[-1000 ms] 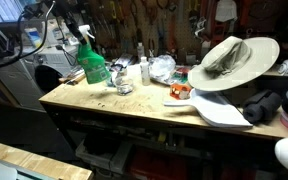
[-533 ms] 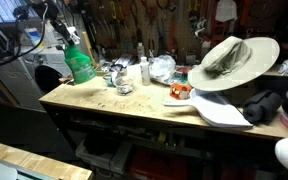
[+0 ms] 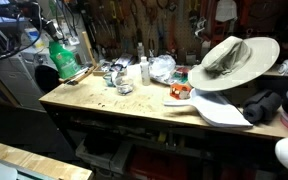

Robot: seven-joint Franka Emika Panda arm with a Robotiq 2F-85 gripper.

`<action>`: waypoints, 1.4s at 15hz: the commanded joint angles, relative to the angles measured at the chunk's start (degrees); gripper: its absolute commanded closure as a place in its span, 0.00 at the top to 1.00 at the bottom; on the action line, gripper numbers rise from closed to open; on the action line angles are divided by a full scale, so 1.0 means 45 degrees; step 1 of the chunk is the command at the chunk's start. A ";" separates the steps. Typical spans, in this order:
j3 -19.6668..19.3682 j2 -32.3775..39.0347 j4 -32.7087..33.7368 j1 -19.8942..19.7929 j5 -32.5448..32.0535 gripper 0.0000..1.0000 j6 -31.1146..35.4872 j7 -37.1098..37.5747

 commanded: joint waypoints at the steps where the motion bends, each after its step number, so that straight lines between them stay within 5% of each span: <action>1: 0.0171 0.0242 0.0040 0.0308 0.0192 0.13 0.0639 -0.0843; 21: 0.0441 0.3768 -0.0118 0.0299 -0.0520 0.13 0.6095 -0.1717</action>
